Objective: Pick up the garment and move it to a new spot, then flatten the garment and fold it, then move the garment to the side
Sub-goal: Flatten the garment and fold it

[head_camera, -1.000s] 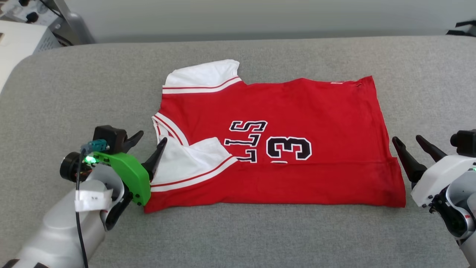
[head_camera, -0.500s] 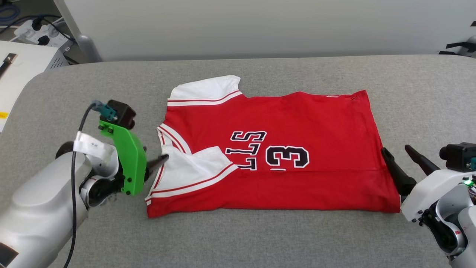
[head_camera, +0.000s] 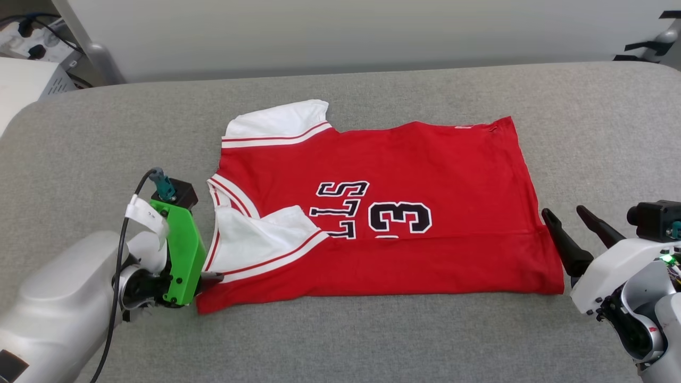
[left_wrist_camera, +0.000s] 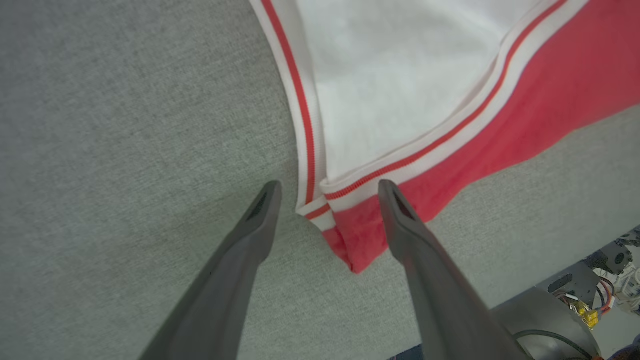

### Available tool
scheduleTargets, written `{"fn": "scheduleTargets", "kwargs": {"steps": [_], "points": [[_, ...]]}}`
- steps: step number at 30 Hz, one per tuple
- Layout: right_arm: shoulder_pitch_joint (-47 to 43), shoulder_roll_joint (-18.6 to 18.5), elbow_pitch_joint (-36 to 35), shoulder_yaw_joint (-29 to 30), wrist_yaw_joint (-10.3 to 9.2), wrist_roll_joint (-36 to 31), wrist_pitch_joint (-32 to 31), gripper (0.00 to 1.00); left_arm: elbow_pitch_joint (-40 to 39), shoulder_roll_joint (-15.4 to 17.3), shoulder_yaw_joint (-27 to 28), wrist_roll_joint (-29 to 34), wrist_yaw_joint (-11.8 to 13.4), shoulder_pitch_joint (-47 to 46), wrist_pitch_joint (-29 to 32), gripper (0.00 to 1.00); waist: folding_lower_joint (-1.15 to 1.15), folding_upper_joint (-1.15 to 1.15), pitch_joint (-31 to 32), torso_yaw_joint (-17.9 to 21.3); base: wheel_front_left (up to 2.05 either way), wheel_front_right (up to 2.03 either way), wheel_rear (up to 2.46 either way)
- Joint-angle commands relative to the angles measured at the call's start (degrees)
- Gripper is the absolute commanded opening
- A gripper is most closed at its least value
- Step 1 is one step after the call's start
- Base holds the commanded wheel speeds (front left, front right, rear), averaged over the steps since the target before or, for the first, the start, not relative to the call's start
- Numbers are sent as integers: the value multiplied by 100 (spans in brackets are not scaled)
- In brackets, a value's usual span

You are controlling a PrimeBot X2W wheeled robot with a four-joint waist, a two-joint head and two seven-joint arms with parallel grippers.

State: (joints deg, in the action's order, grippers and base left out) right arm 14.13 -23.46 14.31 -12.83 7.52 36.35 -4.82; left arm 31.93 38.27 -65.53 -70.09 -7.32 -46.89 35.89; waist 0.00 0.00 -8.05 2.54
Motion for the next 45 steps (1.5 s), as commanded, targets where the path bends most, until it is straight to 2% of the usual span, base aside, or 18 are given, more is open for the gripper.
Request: {"fn": "scheduleTargets", "kwargs": {"steps": [1,15,16,17,24,30,34,39,42,45], "points": [[-42,45,-34,21,-3,-64,-17,100,75,-51,-29,-15,-16,91,21,100,0,0,-72,43,0,0,0],[167,155,32,-76,-3,-51,31,100,430,-304,-447,2,-16,406,51,100,0,0,-367,121,0,0,0],[182,141,32,-76,-3,-48,37,100,433,-311,-449,-5,-16,413,-13,35,0,0,-360,120,0,0,0],[193,122,28,-71,-3,-50,42,100,458,-324,-439,-27,-16,422,-91,0,0,0,-341,114,0,0,0],[246,-118,-74,0,-3,-39,-38,100,206,-244,-393,-142,-16,382,-565,0,0,0,-130,41,0,0,0],[275,-550,-376,114,-3,-50,-593,100,-294,-29,-380,-75,-16,284,-1048,0,0,0,20,-79,0,0,0],[337,-915,-602,113,-3,83,-1308,100,-609,121,-381,-26,-16,268,-1270,0,0,0,48,-133,0,0,0],[390,-1310,-823,-74,-3,384,-2520,100,-884,244,-426,99,-16,250,-1395,0,0,0,-1,-191,0,0,0],[384,-1408,-871,-161,-3,569,-3158,100,-982,264,-440,187,-16,212,-1450,0,0,0,-65,-232,0,0,0],[389,-1381,-865,-204,-3,674,-3528,100,-1044,253,-439,248,-16,156,-1491,0,0,0,-152,-280,0,0,0]]}}
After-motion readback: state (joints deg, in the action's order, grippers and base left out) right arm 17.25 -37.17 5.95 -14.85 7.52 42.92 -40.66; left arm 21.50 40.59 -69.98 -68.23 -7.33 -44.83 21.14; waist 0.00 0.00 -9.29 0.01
